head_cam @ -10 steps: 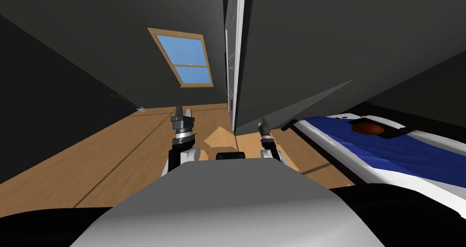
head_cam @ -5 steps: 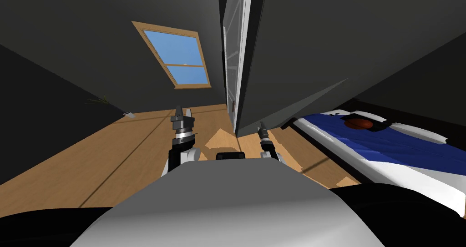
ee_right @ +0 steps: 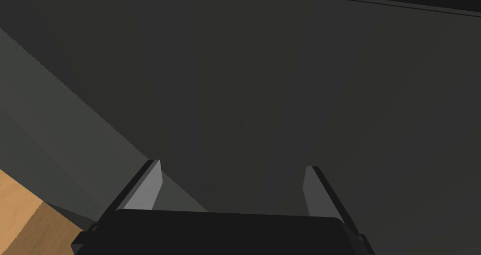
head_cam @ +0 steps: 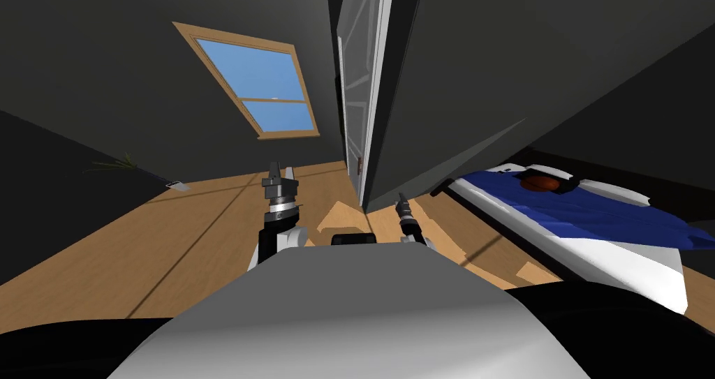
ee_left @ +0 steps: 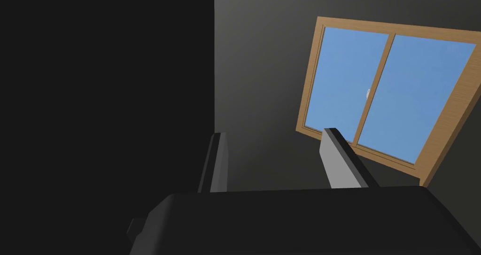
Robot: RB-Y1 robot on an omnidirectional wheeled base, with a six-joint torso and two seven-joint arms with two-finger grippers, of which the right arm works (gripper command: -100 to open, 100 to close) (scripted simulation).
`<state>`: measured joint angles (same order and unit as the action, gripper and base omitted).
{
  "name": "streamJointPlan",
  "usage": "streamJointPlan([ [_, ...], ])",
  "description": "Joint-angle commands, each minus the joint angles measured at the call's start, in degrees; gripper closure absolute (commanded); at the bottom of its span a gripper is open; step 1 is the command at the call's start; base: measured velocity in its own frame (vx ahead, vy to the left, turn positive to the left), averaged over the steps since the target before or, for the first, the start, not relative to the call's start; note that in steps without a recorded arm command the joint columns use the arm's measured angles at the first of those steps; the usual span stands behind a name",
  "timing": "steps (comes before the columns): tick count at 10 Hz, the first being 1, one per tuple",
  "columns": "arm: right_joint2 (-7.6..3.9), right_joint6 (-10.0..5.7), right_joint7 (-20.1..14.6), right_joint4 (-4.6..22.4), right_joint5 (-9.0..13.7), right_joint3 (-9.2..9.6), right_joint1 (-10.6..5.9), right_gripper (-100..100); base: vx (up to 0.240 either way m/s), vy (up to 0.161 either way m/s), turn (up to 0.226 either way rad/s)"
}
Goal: Push the door open
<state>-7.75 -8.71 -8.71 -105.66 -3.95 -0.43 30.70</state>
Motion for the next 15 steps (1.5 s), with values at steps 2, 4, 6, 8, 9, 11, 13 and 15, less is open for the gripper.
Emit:
streamJointPlan([
  [2,-0.22,2.16,-1.42,2.41,-0.05,-0.34,0.18,-100,0.132,0.172,-0.136],
  [4,-0.36,4.09,-2.72,4.89,-0.12,-0.64,0.31,-100,0.135,0.177,-0.146],
  [6,-0.48,6.12,-4.09,7.50,-0.19,-0.96,0.39,-100,0.166,0.175,-0.177],
  [8,-0.53,6.93,-4.63,8.54,-0.22,-1.08,0.42,-100,0.107,0.127,-0.077],
  [9,-0.58,7.75,-5.18,9.58,-0.25,-1.20,0.45,-100,0.079,0.104,-0.092],
  [11,-0.67,9.38,-6.28,11.66,-0.31,-1.45,0.51,-100,0.103,0.133,-0.140],
  [13,-0.77,11.00,-7.37,13.75,-0.38,-1.70,0.57,-100,0.136,0.165,-0.153],
  [15,-0.86,12.65,-8.48,15.85,-0.44,-1.95,0.61,-100,0.112,0.158,-0.128],
])
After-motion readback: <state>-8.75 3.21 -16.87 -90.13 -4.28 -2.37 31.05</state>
